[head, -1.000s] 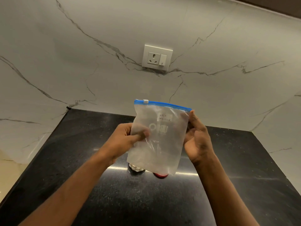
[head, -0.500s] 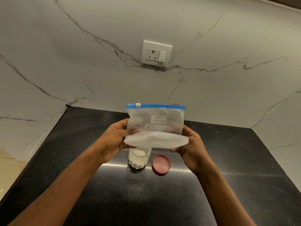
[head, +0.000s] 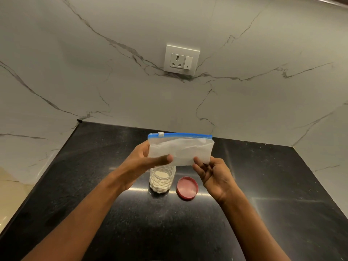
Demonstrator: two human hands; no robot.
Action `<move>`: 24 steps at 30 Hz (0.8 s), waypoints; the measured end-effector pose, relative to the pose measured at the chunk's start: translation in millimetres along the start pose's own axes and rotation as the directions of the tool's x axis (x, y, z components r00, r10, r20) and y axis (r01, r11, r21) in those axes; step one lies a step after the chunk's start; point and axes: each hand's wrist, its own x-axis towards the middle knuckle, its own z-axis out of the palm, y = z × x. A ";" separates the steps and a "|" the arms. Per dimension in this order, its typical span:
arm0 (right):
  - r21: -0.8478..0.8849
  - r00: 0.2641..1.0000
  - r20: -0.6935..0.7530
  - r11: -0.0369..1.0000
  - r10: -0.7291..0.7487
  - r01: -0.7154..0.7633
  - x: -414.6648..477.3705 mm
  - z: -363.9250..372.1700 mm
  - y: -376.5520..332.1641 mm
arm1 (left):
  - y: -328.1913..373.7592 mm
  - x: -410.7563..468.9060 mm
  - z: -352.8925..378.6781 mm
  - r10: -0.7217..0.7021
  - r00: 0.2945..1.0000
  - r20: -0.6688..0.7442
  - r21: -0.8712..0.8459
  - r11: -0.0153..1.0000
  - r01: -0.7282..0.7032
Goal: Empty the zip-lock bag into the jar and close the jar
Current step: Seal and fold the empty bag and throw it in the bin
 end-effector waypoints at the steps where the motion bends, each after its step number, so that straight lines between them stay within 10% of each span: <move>1: -0.022 1.000 0.005 1.000 0.001 -0.001 -1.3 1.9 1.7 | 1.0 2.3 4.7 0.035 0.998 -0.051 -0.010 0.999 -0.036; 12: -0.235 0.903 0.338 0.905 -0.266 0.355 -14.3 15.8 41.3 | -6.1 7.0 36.5 0.018 0.946 -0.323 -0.251 0.963 -0.104; 24: -0.255 0.783 0.181 0.741 -0.595 0.622 -3.0 50.9 43.8 | -12.0 5.5 52.6 -0.074 0.925 -0.372 -0.360 0.930 -0.070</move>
